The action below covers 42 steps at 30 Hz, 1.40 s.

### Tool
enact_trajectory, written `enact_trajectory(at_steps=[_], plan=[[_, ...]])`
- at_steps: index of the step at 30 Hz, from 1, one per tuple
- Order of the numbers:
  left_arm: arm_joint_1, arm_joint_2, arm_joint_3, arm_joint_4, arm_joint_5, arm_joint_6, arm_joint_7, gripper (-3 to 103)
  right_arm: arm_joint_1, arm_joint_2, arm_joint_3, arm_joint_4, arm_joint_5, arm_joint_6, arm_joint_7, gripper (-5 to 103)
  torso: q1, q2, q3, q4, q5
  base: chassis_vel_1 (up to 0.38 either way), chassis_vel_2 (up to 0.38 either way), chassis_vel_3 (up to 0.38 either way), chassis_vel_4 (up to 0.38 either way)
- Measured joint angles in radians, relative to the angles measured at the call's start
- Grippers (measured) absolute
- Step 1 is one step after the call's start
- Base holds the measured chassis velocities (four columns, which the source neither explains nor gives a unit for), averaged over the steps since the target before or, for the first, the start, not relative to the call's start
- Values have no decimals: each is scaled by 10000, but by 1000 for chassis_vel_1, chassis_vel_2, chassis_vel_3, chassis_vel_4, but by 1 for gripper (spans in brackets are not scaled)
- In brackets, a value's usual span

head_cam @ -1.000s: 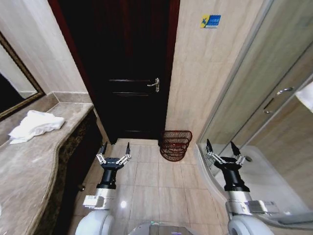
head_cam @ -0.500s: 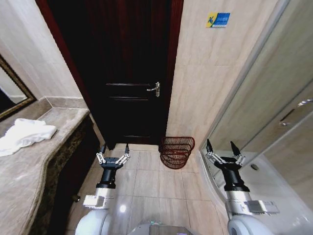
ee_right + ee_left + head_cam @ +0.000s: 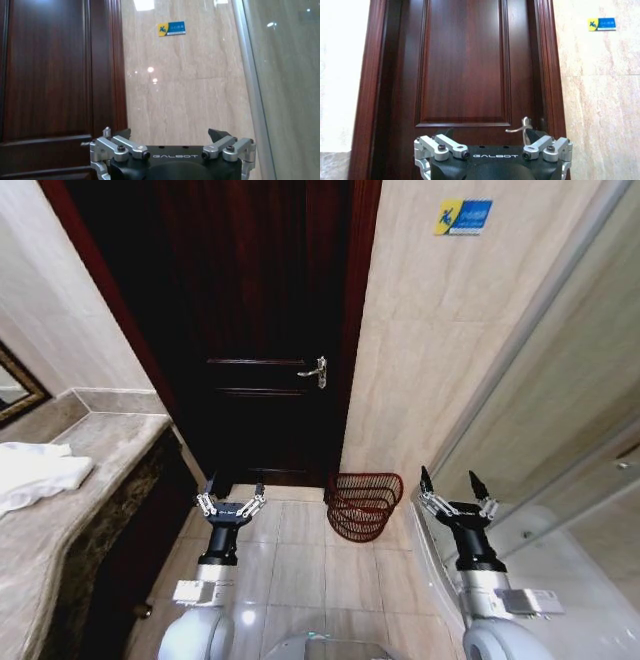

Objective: Discard the used towel into the hamper.

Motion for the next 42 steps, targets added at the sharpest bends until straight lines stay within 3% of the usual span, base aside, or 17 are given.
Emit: enact_trajectory(at_steps=[17,26,42], plan=[[61,0,-28,-233,-227,110,-231,97,141,-46,76,-59,238,565,-146,100,-6,3,-2,0,0,-36,54,53,-35],[126,0,-86,-234,-314,109,-272,97,213,-124,-58,273,527,242,83,100,0,1,0,0,-1,42,56,59,49],[193,0,-165,-186,-400,128,-457,97,409,-183,109,257,805,465,268,100,0,1,0,1,0,107,104,105,113]])
